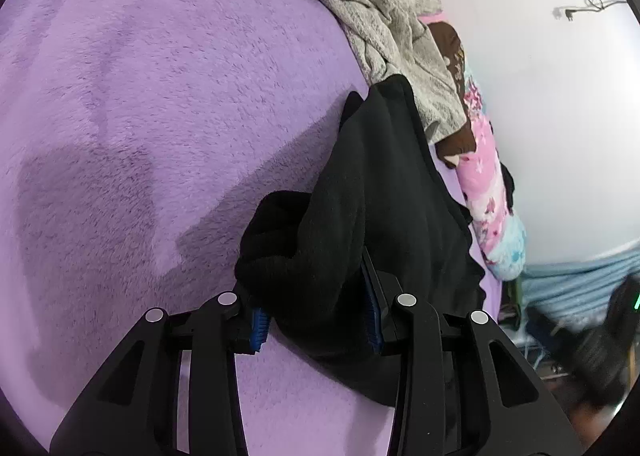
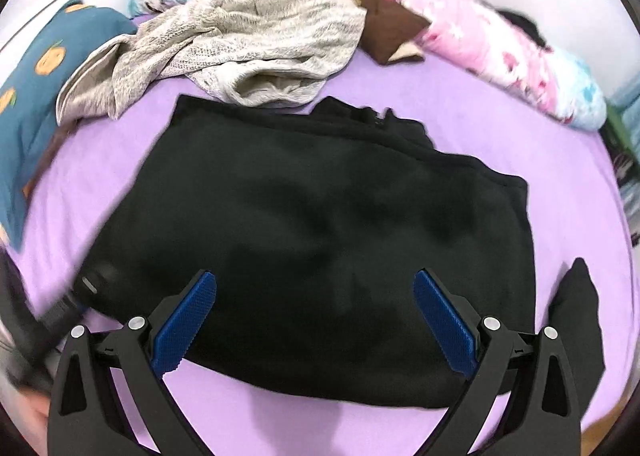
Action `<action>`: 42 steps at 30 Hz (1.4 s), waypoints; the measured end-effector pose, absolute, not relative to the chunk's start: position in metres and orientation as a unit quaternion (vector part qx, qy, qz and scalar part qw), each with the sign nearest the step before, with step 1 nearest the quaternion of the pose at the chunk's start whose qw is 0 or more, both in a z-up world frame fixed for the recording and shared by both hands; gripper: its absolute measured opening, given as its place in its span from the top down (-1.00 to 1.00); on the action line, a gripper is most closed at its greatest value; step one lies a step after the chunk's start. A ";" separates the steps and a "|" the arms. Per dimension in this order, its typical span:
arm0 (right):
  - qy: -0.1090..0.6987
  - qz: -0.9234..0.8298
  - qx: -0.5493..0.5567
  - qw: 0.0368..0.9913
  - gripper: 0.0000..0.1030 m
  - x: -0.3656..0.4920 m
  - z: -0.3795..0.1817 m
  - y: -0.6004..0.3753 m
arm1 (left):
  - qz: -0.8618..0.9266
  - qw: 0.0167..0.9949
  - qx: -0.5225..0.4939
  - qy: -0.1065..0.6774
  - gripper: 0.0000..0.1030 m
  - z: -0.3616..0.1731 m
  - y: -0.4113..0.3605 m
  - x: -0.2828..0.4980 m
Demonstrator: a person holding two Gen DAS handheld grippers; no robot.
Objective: Fold large clothes
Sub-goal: 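Grasp the side edge of the folded jacket with the left gripper, then grasp the jacket with the right gripper while the left gripper holds its edge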
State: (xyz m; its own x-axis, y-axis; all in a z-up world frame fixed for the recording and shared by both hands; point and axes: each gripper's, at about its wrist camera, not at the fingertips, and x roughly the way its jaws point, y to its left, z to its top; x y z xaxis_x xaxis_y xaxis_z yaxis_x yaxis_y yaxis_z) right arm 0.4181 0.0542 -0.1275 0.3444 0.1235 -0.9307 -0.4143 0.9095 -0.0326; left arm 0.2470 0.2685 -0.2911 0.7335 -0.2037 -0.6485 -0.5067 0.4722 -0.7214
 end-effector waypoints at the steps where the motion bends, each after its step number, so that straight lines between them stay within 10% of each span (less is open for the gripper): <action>1: 0.562 0.161 -0.139 0.799 -0.88 0.424 -0.122 0.066 | 0.101 0.781 -0.507 0.350 0.31 -0.292 0.268 0.246; 19: 0.636 0.085 -0.382 0.665 -0.87 0.443 -0.164 0.312 | 0.072 0.846 -0.407 0.335 0.38 -0.228 0.231 0.251; 42: 0.645 -0.005 -0.531 0.549 -0.87 0.457 -0.264 0.314 | 0.047 0.853 -0.408 0.323 0.38 -0.208 0.212 0.244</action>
